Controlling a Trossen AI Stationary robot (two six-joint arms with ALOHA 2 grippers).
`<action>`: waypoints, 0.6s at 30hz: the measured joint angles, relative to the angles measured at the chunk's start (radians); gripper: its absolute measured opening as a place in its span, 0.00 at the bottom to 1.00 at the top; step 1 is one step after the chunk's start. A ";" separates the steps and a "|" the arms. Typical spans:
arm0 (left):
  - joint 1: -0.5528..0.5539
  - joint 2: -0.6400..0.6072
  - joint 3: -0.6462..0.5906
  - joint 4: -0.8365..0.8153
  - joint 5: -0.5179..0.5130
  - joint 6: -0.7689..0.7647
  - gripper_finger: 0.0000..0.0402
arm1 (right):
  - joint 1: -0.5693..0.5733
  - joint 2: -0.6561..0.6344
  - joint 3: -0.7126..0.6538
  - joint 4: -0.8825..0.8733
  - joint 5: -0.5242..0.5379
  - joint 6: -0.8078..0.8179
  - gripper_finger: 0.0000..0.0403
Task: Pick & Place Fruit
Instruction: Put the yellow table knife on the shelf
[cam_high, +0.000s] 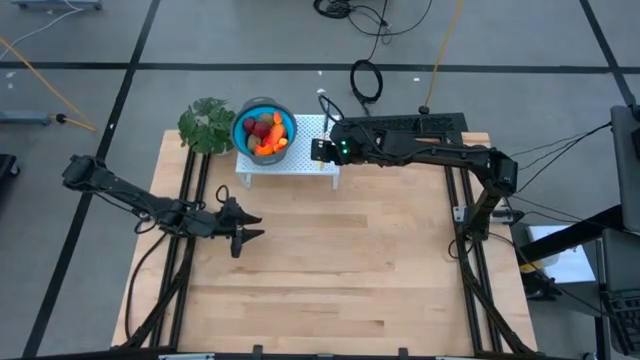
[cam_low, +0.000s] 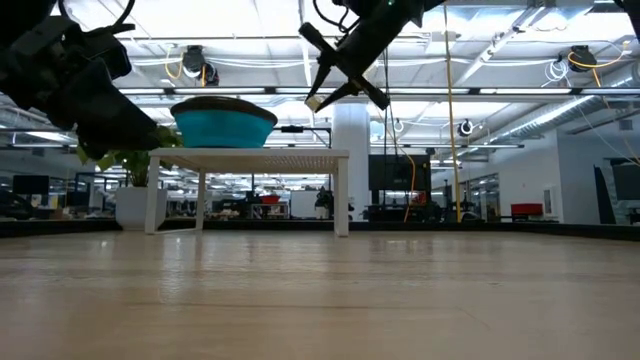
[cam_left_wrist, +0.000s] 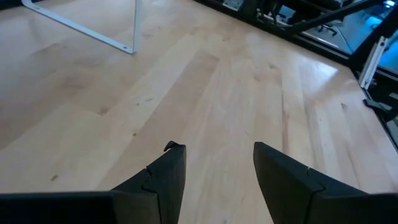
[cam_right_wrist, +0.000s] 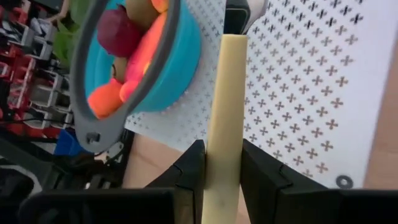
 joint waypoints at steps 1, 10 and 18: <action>0.004 0.000 0.000 0.000 0.008 0.004 0.46 | -0.001 0.001 0.000 0.001 -0.017 0.000 0.16; 0.033 0.000 0.000 0.000 0.060 0.017 0.46 | -0.020 0.021 -0.002 0.007 -0.052 0.018 0.16; 0.040 0.000 0.000 0.000 0.077 0.021 0.46 | -0.046 0.029 -0.001 0.032 -0.076 -0.002 0.16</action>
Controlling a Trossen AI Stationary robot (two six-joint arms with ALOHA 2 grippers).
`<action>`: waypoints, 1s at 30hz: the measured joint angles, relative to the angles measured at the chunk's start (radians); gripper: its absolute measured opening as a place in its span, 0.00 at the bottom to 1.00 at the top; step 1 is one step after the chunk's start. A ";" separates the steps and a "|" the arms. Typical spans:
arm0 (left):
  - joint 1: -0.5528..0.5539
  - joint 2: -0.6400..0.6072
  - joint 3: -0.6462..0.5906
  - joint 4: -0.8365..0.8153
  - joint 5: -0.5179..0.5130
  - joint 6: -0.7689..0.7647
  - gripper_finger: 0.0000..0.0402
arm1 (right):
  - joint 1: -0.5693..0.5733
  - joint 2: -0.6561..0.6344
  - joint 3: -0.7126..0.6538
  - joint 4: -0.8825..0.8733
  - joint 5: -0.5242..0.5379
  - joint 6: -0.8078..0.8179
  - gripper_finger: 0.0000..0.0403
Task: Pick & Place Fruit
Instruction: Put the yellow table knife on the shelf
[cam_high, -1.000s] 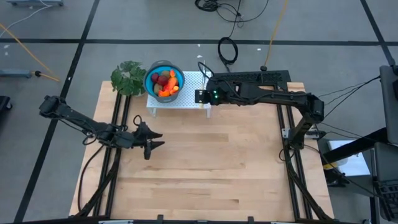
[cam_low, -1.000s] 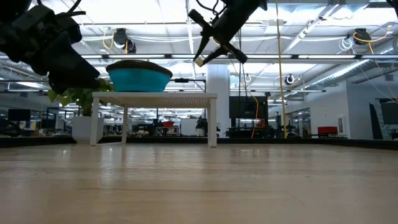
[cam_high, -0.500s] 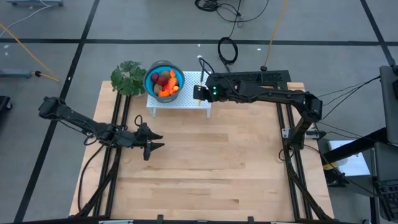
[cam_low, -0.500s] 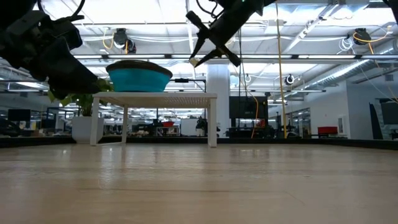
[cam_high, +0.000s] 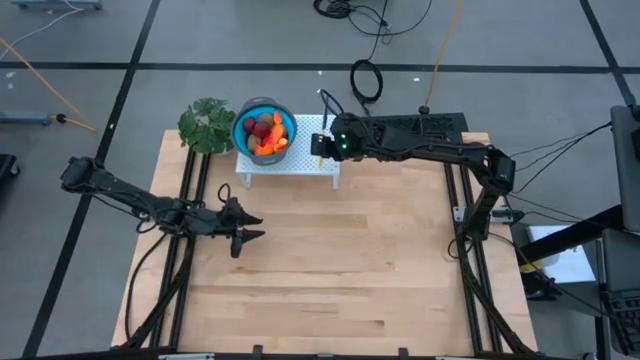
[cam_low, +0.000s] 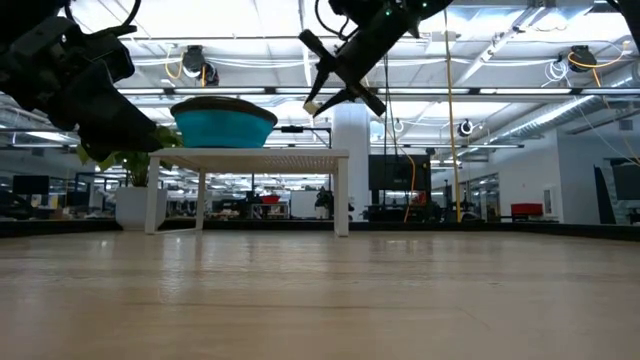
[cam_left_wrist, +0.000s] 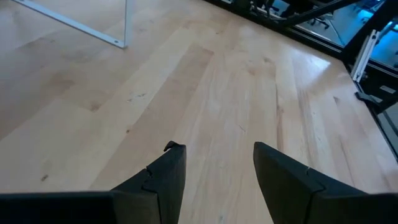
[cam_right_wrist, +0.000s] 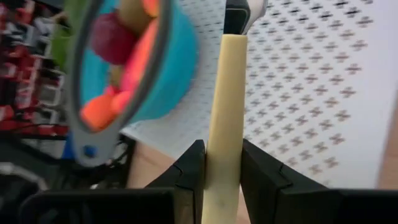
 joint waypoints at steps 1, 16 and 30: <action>0.000 0.000 0.000 0.000 0.000 -0.001 0.46 | 0.000 -0.003 0.001 0.002 0.000 -0.001 0.16; 0.000 0.000 0.000 0.385 -0.144 -0.002 0.46 | 0.104 -0.001 0.001 -0.002 0.173 -0.164 0.16; 0.000 0.044 0.193 0.401 -0.301 0.109 0.46 | 0.249 -0.001 0.001 -0.002 0.551 -0.386 0.16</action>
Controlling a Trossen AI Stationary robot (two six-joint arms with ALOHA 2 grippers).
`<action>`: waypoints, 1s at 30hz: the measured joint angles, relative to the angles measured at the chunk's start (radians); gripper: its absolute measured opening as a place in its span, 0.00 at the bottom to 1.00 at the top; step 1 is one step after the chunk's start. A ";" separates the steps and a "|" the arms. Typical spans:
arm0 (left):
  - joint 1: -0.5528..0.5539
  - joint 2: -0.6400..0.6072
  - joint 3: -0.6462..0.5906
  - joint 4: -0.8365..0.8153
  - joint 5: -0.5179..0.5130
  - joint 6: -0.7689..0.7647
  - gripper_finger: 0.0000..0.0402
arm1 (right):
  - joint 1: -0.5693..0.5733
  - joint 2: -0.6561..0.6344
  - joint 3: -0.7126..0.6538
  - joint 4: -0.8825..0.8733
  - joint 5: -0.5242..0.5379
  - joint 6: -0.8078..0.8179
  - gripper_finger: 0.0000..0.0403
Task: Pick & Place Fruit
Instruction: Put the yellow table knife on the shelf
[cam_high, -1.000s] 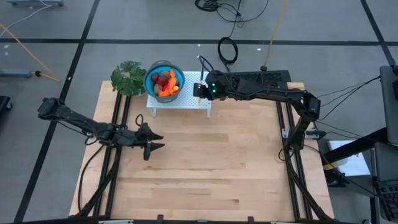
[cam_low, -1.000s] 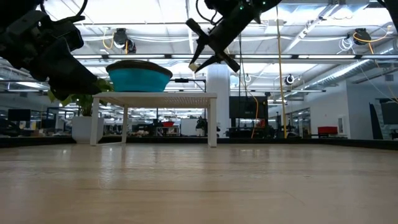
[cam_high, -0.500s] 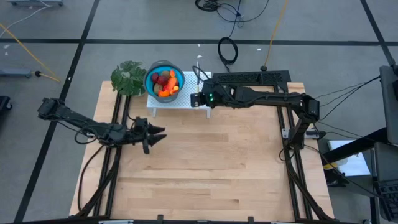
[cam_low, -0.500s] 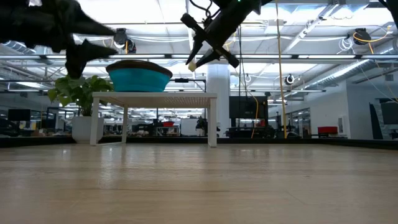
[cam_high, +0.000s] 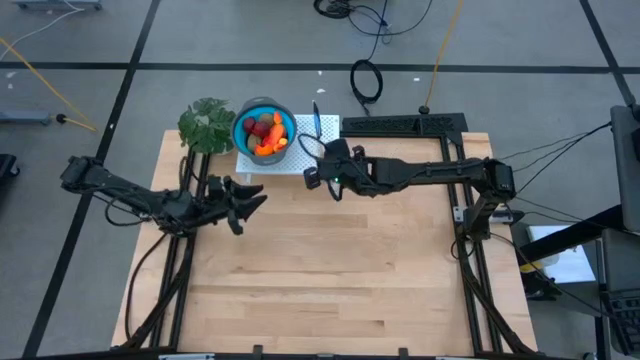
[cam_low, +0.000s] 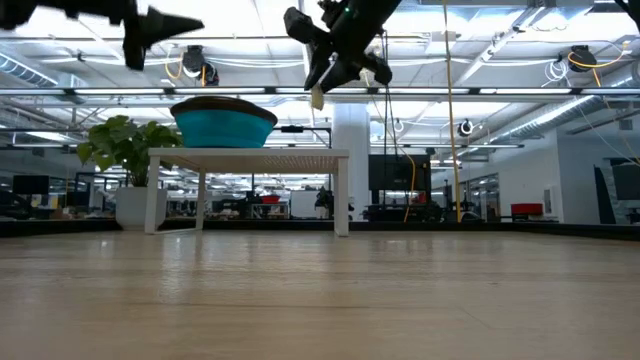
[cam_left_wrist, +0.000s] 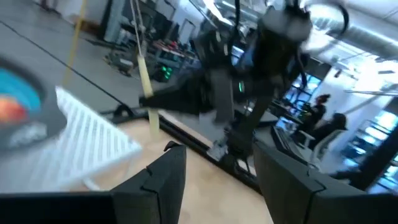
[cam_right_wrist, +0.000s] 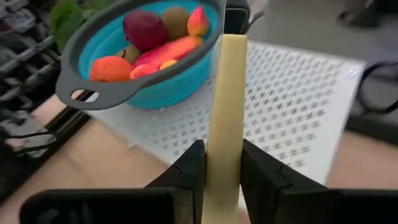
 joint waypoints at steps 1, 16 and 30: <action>0.000 0.009 0.034 -0.024 -0.015 0.012 0.46 | 0.011 0.000 0.000 -0.001 0.035 -0.015 0.16; 0.033 0.174 0.331 -0.202 -0.076 0.240 0.46 | 0.187 0.000 -0.001 0.106 0.355 -0.304 0.16; 0.127 0.381 0.488 -0.187 0.056 0.257 0.46 | 0.276 0.000 -0.001 0.150 0.378 -0.365 0.16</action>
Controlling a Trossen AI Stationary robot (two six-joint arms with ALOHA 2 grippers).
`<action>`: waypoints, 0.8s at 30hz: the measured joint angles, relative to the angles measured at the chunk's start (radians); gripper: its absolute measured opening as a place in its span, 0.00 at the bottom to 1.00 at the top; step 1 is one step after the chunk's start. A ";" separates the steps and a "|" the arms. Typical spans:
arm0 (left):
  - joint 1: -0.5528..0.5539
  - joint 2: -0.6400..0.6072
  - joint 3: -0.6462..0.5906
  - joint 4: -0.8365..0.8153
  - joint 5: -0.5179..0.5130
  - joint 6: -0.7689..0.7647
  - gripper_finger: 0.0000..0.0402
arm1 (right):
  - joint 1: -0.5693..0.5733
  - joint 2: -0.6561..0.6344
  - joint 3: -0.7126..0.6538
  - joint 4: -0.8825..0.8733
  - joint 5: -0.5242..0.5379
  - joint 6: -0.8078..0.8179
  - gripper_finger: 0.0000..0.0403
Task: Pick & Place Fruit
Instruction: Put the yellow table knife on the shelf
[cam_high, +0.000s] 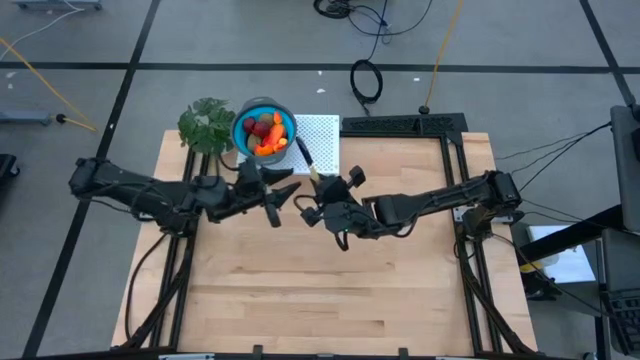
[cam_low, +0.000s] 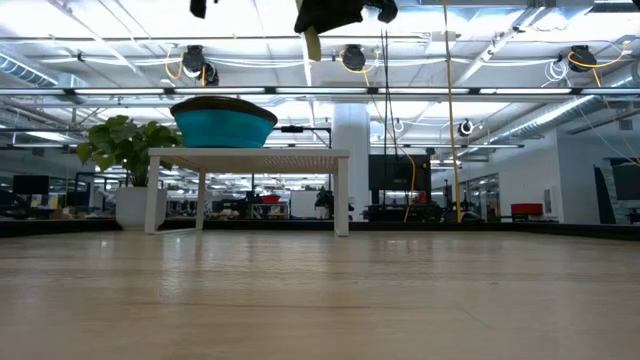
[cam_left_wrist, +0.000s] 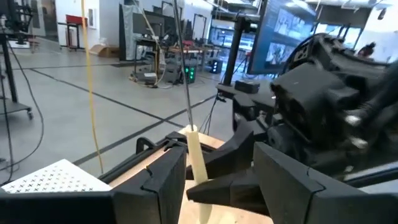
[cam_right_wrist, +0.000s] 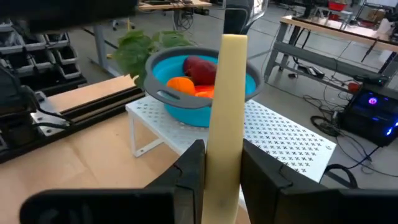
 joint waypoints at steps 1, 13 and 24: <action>0.005 0.015 0.011 -0.003 0.000 0.000 0.46 | 0.003 0.000 0.000 0.000 0.002 -0.007 0.16; 0.070 0.030 0.032 -0.003 0.153 -0.035 0.46 | 0.061 0.000 0.000 -0.014 0.098 -0.107 0.16; 0.107 -0.007 0.032 0.019 0.242 -0.142 0.46 | 0.068 0.000 0.000 -0.016 0.102 -0.181 0.16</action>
